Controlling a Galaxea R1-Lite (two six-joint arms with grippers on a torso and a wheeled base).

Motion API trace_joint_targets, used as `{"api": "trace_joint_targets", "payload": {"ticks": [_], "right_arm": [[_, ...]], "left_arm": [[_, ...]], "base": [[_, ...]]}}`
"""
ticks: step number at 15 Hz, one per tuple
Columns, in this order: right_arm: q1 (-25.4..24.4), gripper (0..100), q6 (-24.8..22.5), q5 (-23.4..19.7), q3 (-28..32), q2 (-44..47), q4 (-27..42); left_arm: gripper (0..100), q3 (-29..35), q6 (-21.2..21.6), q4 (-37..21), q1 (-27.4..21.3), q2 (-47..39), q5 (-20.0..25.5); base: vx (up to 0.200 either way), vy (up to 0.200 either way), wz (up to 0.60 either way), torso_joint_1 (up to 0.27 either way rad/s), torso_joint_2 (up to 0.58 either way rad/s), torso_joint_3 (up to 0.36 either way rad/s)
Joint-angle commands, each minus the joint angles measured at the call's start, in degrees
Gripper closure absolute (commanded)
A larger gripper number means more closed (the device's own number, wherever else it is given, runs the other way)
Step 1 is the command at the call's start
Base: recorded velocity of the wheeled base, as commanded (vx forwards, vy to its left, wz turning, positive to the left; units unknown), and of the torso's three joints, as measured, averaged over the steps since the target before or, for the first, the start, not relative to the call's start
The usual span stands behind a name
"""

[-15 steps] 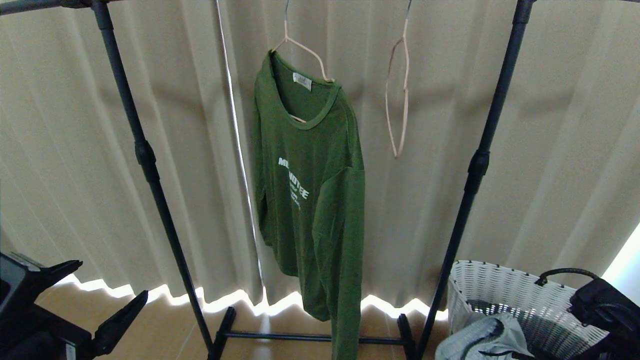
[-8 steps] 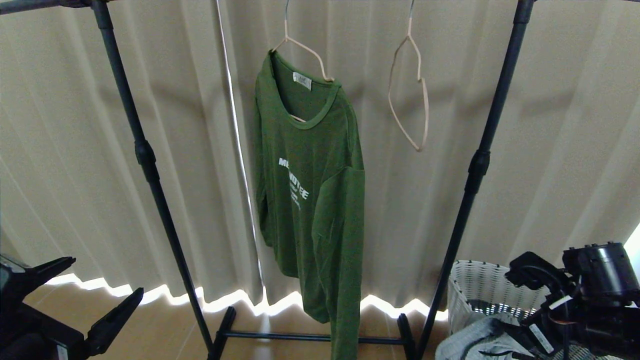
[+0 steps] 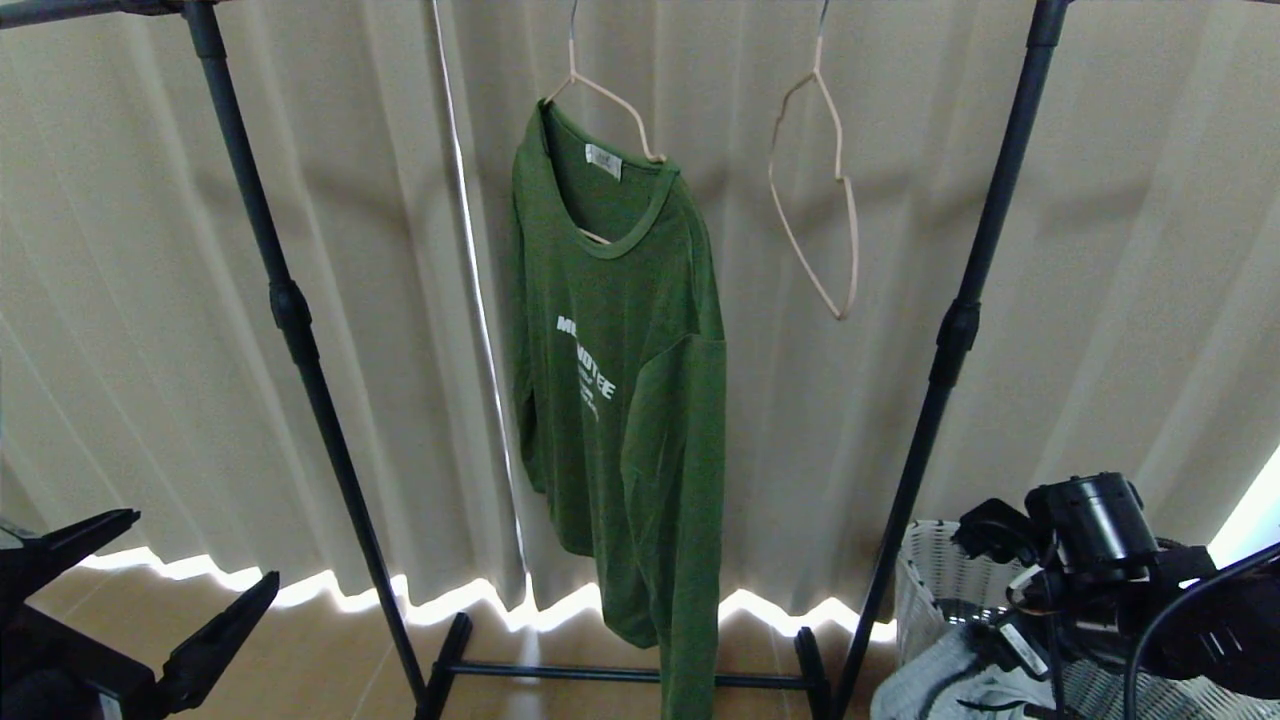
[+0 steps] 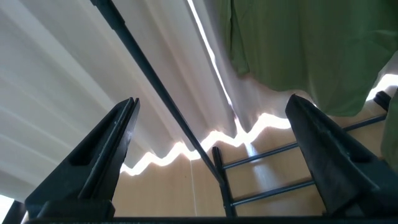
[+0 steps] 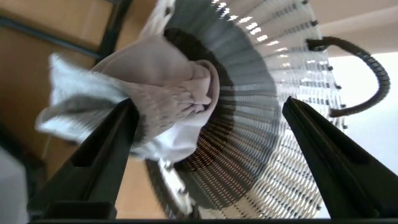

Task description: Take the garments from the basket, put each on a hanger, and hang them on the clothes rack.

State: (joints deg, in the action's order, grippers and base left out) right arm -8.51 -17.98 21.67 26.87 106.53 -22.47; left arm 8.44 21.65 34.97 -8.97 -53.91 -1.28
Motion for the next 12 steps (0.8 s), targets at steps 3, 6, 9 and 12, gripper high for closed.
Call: {"api": "trace_joint_targets", "payload": {"ticks": [3, 6, 9, 12], "right_arm": [[0.2, 0, 0.0, 1.4, -0.1, 4.0, -2.3], [0.2, 100, 0.1, 1.4, -0.2, 3.5, -2.4], [0.0, 100, 0.2, 1.3, -1.1, 0.5, -2.4], [-2.0, 100, 0.1, 0.6, -3.5, -12.5, -1.8]], "left_arm": [[0, 0.0, 0.1, 0.0, 0.0, 0.4, 0.0], [0, 0.1, 0.1, 0.0, 0.0, 0.4, 0.0], [0, 0.1, 0.1, 0.0, 0.0, 0.4, 0.0], [0, -0.1, 0.1, 0.0, 0.0, 0.4, 0.0]], "base": [[0.0, 0.0, 0.0, 0.0, 0.0, 0.0], [0.0, 0.0, 0.0, 0.0, 0.0, 0.0], [0.0, 0.0, 0.0, 0.0, 0.0, 0.0], [0.0, 0.0, 0.0, 0.0, 0.0, 0.0]]}}
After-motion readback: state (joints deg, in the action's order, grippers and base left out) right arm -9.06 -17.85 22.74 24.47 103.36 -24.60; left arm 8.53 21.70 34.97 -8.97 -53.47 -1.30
